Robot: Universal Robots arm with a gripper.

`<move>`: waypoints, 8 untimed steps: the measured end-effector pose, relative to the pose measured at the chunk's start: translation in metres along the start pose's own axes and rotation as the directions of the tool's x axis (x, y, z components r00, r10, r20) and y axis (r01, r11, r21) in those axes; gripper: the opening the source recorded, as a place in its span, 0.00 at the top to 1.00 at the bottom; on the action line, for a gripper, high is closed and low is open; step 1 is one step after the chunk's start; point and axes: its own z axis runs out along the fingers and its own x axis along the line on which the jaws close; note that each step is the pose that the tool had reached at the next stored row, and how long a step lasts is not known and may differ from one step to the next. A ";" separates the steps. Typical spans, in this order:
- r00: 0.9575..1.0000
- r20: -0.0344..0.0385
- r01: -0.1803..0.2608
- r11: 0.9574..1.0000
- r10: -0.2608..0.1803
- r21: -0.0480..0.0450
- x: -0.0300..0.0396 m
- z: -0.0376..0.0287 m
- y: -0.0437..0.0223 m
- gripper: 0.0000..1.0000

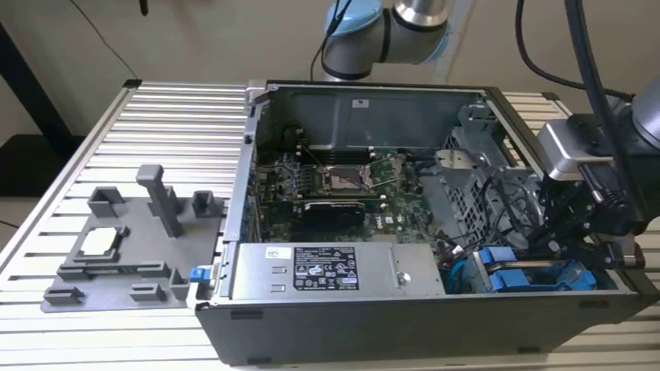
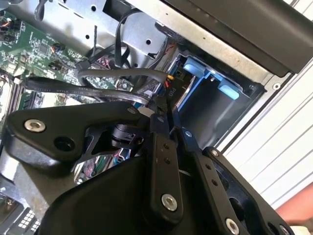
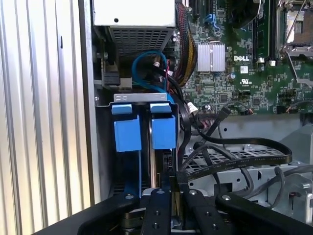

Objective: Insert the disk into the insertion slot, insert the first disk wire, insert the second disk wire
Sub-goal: 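Insert the second disk wire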

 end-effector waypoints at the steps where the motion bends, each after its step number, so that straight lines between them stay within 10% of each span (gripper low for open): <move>1: 1.000 0.000 -0.002 1.000 0.002 0.000 0.0000 0.0001 0.0001 0.84; 8: 1.000 -0.001 -0.016 1.000 0.016 0.002 0.0004 0.0025 0.0012 0.84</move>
